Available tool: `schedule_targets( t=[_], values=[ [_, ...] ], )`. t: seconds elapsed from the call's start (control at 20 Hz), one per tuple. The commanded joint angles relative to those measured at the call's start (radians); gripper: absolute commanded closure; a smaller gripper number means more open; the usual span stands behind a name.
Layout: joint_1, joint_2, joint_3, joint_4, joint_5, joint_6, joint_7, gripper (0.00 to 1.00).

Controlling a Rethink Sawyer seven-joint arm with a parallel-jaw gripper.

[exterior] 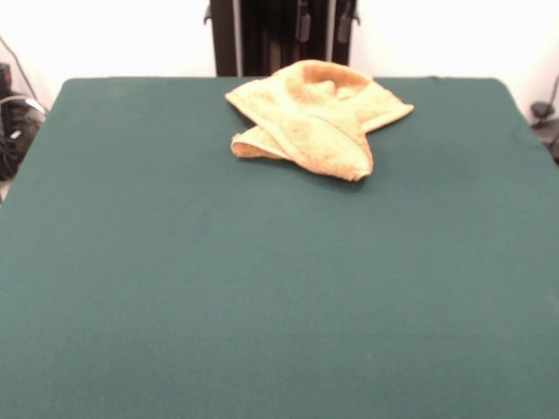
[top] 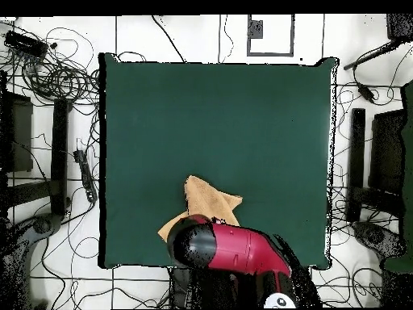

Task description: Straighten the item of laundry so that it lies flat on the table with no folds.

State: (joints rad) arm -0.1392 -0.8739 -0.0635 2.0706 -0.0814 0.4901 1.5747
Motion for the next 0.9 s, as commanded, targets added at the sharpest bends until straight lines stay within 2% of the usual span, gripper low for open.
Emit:
schedule_targets(
  t=[0.05,0.15,0.9],
  values=[
    [0.034,0.035,0.103,-0.129,0.048,0.109,0.129,0.00],
    [0.036,0.045,0.103,-0.153,0.048,0.124,0.130,0.00],
    [0.029,0.047,0.118,-0.158,0.047,0.116,0.115,0.00]
  ],
)
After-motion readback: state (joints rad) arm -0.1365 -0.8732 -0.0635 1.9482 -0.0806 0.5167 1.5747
